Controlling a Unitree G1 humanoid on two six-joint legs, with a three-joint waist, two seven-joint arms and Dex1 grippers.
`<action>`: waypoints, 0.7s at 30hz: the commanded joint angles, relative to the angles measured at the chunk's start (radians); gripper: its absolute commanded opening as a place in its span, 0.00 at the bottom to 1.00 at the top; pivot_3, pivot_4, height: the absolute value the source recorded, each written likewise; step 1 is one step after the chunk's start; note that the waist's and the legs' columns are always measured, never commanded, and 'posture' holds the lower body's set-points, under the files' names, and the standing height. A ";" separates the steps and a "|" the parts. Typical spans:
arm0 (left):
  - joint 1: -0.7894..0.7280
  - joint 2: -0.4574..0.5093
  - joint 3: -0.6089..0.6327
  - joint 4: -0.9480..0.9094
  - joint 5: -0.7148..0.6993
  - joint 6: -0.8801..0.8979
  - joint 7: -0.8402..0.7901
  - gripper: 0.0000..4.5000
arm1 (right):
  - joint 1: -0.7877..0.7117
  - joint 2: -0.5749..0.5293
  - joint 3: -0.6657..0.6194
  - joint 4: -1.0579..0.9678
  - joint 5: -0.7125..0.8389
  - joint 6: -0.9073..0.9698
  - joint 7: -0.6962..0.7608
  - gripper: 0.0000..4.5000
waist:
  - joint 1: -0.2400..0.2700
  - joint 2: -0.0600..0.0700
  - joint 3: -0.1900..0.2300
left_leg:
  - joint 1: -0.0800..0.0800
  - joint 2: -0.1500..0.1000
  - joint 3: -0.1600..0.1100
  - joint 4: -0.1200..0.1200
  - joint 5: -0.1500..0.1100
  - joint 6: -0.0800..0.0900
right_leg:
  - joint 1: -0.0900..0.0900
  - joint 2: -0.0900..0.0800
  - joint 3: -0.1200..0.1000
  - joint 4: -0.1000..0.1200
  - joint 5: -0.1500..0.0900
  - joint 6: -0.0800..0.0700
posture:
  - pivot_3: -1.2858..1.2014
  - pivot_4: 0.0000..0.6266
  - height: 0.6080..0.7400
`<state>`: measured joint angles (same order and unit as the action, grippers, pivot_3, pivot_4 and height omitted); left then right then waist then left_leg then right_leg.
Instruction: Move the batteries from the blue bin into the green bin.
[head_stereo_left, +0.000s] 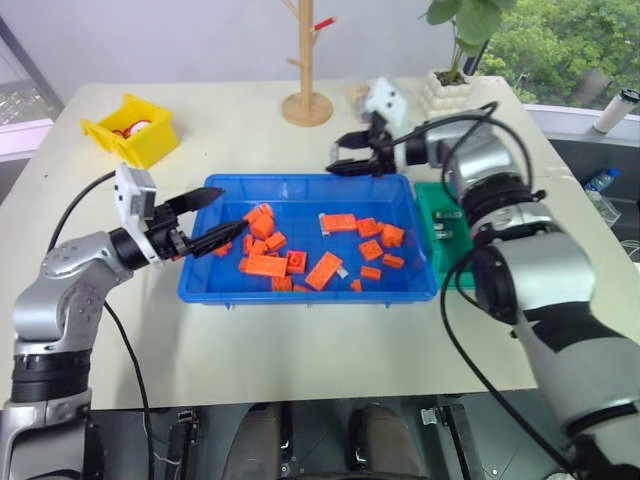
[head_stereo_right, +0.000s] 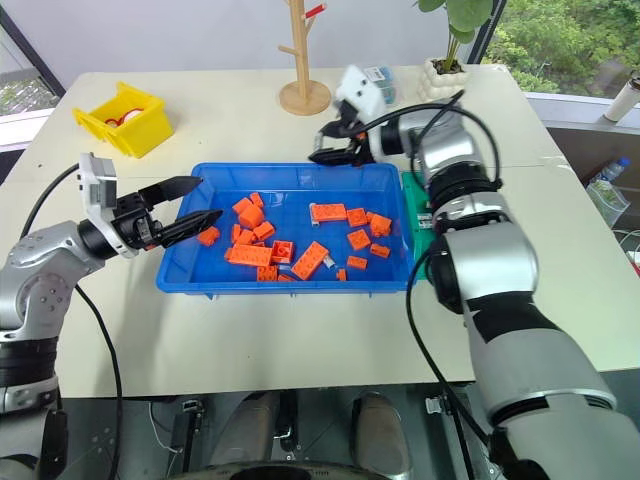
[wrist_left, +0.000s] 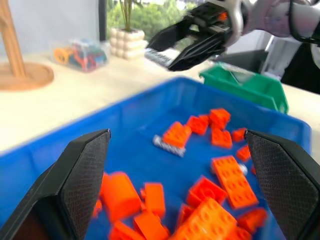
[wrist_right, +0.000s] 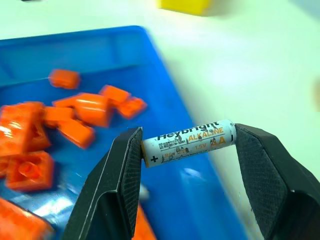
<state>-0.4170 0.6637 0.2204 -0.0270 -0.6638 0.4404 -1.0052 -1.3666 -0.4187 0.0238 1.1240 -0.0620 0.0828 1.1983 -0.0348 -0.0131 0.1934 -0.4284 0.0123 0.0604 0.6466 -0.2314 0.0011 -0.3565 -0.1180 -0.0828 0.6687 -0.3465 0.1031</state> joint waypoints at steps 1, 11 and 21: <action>-0.048 -0.016 -0.029 0.034 0.017 -0.037 -0.040 1.00 | 0.036 -0.083 -0.042 -0.075 0.044 0.048 -0.006 0.49 | -0.001 0.000 0.000 | 0.000 0.000 0.000 0.000 0.000 0.000 | 0.000 0.000 0.000 0.000 0.000 0.000 | 0.52 0.24 1.00; -0.153 -0.055 -0.090 0.132 0.062 -0.061 -0.103 1.00 | 0.321 -0.301 -0.134 -0.321 0.140 0.191 -0.048 0.49 | -0.002 0.000 0.000 | 0.000 0.000 0.001 0.000 0.000 0.000 | 0.000 0.000 0.000 -0.001 0.000 0.000 | 0.52 0.24 1.00; -0.173 -0.065 -0.097 0.175 0.095 -0.073 -0.126 1.00 | 0.695 -0.377 -0.274 -0.792 0.291 0.431 -0.156 0.49 | 0.019 0.000 0.000 | 0.000 0.001 0.002 0.000 0.000 0.000 | 0.000 0.000 0.000 -0.002 0.000 0.000 | 0.52 0.24 1.00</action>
<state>-0.5737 0.5916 0.1121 0.1554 -0.5746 0.3838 -1.1217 -0.6728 -0.7732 -0.2125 0.4097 0.1918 0.4889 1.0582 -0.0159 -0.0131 0.1935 -0.4284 0.0132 0.0624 0.6474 -0.2313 0.0014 -0.3559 -0.1180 -0.0828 0.6671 -0.3465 0.1033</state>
